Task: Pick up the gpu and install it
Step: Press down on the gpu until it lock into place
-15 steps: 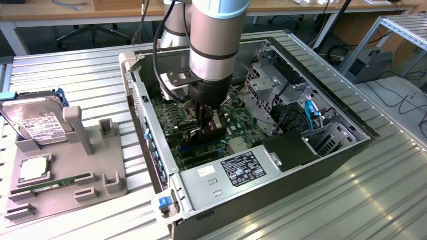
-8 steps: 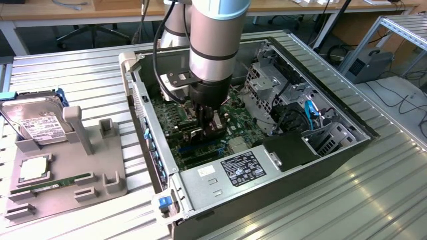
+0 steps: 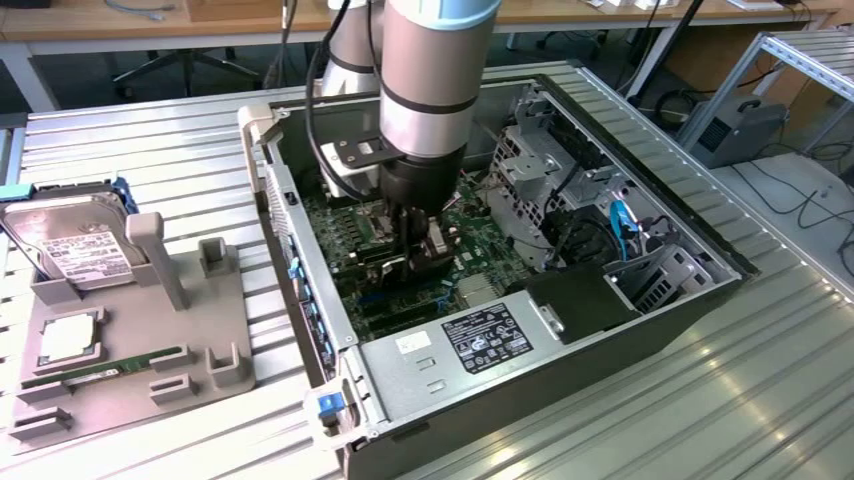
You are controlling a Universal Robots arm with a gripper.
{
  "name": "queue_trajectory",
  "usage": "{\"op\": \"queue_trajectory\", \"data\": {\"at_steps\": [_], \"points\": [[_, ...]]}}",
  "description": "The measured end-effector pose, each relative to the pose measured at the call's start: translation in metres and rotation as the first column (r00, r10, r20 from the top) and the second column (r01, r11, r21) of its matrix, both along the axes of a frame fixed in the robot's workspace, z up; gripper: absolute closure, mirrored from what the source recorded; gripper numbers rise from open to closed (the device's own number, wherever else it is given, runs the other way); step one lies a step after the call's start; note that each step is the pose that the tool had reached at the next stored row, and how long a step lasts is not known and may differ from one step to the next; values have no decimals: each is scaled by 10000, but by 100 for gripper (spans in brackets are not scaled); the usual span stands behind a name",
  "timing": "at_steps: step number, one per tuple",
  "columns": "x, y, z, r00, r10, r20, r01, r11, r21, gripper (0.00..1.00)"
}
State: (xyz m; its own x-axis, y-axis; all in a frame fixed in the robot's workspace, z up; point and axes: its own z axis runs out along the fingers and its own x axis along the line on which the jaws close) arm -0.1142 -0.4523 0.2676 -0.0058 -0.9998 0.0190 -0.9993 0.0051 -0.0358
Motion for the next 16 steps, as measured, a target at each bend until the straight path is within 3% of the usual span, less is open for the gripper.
{"op": "queue_trajectory", "data": {"at_steps": [6,10,12,13,15,16], "points": [[-1,21,231,10000,-2,0,2,10000,0,60],[15,54,278,10000,1,-12,-1,10000,0,62],[91,54,277,9999,-2,-142,2,10000,1,75],[156,54,278,9997,1,-258,-1,10000,0,86],[249,54,277,9991,0,-431,0,10000,3,86],[260,54,277,9990,1,-453,-1,10000,4,89]]}}
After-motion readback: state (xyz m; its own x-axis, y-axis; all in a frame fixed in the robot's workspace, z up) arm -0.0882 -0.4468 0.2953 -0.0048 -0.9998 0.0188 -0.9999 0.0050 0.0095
